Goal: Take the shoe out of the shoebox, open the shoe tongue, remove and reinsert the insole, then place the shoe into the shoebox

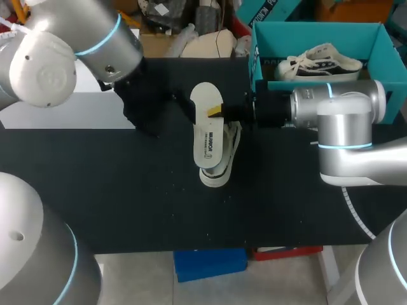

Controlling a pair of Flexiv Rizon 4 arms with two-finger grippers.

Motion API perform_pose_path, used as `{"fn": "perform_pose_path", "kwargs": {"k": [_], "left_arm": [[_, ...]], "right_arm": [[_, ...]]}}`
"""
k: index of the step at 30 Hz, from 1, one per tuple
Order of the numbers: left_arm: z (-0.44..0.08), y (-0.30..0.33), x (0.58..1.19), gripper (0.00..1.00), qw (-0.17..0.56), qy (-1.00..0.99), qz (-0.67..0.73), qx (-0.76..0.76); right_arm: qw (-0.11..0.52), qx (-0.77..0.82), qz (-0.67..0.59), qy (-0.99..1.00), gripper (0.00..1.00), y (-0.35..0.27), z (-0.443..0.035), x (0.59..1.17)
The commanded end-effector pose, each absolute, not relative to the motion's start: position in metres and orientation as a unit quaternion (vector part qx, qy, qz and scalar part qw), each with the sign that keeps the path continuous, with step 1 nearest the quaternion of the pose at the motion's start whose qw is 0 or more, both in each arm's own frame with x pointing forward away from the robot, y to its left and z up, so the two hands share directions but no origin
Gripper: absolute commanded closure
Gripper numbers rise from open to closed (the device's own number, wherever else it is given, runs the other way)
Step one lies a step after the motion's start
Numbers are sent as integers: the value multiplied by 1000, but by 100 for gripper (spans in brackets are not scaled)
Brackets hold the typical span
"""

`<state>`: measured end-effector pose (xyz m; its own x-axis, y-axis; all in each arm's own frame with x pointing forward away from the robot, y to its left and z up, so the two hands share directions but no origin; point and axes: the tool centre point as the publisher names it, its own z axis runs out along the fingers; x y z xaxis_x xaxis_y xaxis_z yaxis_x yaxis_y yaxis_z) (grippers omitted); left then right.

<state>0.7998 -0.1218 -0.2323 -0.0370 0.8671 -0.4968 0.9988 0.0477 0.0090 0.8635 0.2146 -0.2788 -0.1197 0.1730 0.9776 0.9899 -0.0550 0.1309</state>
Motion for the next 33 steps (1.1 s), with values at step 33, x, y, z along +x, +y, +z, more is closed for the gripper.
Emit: {"fn": "perform_pose_path", "kwargs": {"k": [33], "left_arm": [[-255,-104,796,0,445,558,-357,602]], "right_arm": [[407,-525,-501,-555,100,215,-279,864]]}}
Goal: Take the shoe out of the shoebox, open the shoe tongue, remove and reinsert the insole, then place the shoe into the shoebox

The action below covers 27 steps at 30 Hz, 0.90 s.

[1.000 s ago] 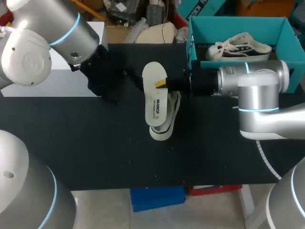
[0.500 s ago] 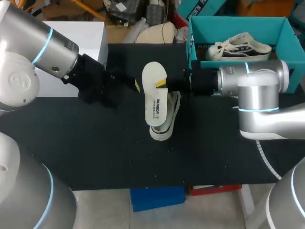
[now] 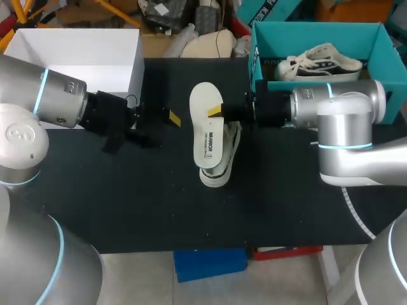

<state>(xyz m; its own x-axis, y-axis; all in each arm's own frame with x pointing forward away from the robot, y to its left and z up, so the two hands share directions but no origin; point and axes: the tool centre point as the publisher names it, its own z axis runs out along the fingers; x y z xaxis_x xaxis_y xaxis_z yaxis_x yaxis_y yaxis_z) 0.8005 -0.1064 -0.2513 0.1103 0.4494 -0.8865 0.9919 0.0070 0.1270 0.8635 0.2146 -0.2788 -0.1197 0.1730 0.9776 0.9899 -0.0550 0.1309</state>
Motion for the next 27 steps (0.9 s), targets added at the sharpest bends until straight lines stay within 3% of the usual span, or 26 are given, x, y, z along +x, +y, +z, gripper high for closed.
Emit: {"fn": "perform_pose_path", "kwargs": {"k": [1,9,16,27], "left_arm": [[-255,-104,796,0,445,558,-357,602],[-255,-104,796,0,445,558,-357,602],[-276,-103,797,0,507,508,-413,560],[-280,-129,816,0,541,485,-406,554]], "right_arm": [[407,-525,-501,-555,100,215,-279,864],[407,-525,-501,-555,100,215,-279,864],[407,-525,-501,-555,100,215,-279,864],[407,-525,-501,-555,100,215,-279,864]]}}
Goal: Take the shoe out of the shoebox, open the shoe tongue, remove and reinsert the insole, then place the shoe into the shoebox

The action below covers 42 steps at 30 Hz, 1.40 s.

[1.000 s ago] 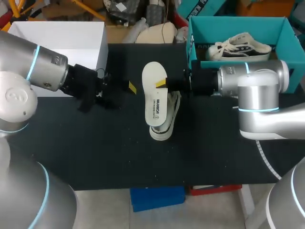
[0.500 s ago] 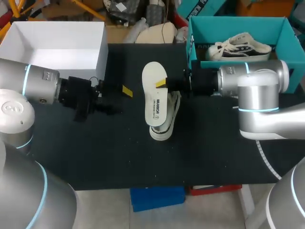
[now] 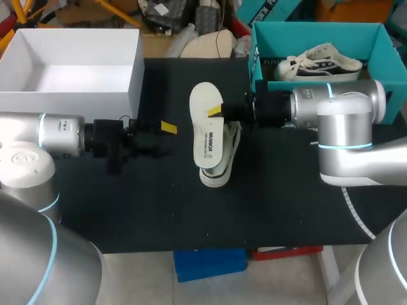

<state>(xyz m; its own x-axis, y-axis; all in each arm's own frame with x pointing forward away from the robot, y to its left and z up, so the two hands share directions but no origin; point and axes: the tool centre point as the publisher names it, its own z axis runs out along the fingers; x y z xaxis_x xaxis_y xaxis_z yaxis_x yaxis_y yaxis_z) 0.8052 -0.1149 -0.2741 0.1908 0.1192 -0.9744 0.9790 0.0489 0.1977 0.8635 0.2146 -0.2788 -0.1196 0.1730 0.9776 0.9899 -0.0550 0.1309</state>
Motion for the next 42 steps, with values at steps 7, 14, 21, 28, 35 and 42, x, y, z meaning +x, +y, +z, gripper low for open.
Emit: {"fn": "perform_pose_path", "kwargs": {"k": [7,14,21,28,35,42], "left_arm": [[-287,-157,829,0,544,479,-417,548],[-283,-177,836,4,535,469,-427,559],[-280,-182,838,61,532,458,-431,567],[-283,-185,837,73,530,455,-434,569],[-281,-187,837,76,536,451,-435,566],[-281,-193,835,100,539,445,-442,563]], "right_arm": [[407,-525,-501,-555,100,215,-279,864],[407,-525,-501,-555,100,215,-279,864],[407,-525,-501,-555,100,215,-279,864],[407,-525,-501,-555,100,215,-279,864],[407,-525,-501,-555,100,215,-279,864],[407,-525,-501,-555,100,215,-279,864]]}}
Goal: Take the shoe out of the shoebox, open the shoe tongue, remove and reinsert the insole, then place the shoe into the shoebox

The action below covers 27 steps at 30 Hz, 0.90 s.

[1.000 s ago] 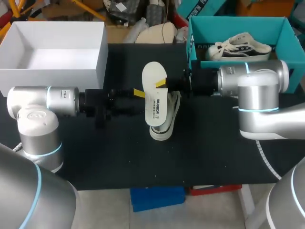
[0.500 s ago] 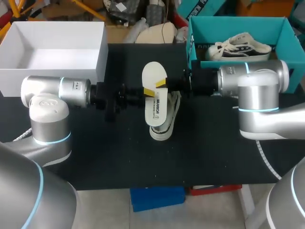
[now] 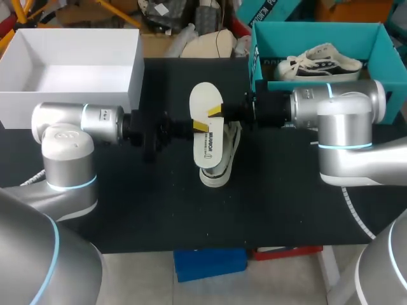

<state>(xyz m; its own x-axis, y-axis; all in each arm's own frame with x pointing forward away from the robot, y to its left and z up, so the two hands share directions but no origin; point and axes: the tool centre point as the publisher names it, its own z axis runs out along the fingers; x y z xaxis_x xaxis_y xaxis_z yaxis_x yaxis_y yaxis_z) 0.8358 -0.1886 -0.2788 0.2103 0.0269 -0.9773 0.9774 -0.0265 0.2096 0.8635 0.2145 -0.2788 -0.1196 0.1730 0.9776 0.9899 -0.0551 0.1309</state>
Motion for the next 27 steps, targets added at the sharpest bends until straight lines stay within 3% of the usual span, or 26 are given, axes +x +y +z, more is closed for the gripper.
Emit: {"fn": "perform_pose_path", "kwargs": {"k": [1,4,5,6,27], "left_arm": [[-281,-193,835,100,539,444,-443,562],[-279,-196,833,100,539,444,-443,562],[-278,-196,832,100,537,445,-444,562],[-277,-196,831,100,535,445,-446,563],[-294,-172,768,100,366,512,-480,612]], "right_arm": [[407,-525,-501,-555,100,215,-279,864],[409,-523,-504,-553,99,214,-278,864],[409,-523,-506,-551,58,213,-278,864],[408,-521,-513,-548,0,211,-278,864],[296,-543,-490,-614,0,134,-273,816]]}}
